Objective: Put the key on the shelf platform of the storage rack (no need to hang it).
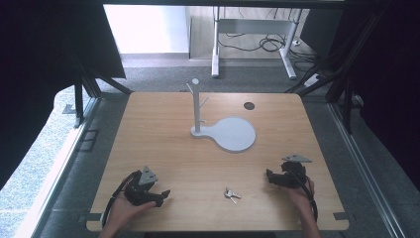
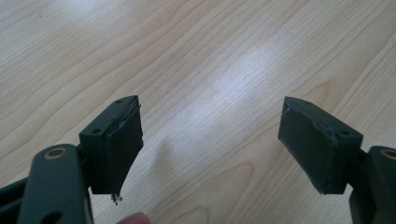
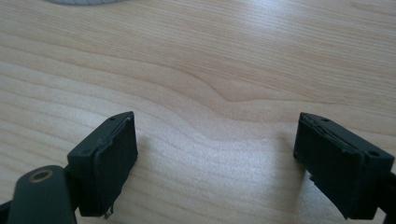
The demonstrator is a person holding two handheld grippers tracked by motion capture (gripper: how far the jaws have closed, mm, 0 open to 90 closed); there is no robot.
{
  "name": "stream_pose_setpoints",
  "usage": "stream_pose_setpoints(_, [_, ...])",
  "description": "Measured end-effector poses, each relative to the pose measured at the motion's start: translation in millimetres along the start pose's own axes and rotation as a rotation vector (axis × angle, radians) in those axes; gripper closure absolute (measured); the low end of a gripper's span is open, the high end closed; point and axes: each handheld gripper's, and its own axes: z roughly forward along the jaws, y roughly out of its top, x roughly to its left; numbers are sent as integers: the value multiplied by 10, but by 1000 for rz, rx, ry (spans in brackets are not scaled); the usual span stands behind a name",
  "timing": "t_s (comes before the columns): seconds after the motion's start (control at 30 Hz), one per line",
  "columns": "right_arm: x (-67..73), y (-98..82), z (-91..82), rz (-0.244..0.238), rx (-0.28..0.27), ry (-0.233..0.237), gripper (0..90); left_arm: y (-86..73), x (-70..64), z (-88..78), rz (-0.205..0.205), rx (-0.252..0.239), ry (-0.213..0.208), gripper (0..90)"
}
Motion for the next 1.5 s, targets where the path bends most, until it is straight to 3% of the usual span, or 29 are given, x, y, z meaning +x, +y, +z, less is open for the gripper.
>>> stream_pose_setpoints(0.27, [-41, -21, -49, -21, 3, 17, 159, 3, -13, 22, 3, 4, -7, 220])
stream_pose_setpoints(0.47, [-94, -55, -98, -2, -16, 51, 176, -4, 10, 15, -3, 1, -5, 220])
stream_pose_setpoints(1.3, [-42, -40, -185, -38, -50, 124, 260, -4, 37, -33, -13, -18, -4, 220])
stream_pose_setpoints(1.5, [9, 59, -265, -97, -53, 155, 294, -22, 76, -42, -25, -11, 4, 221])
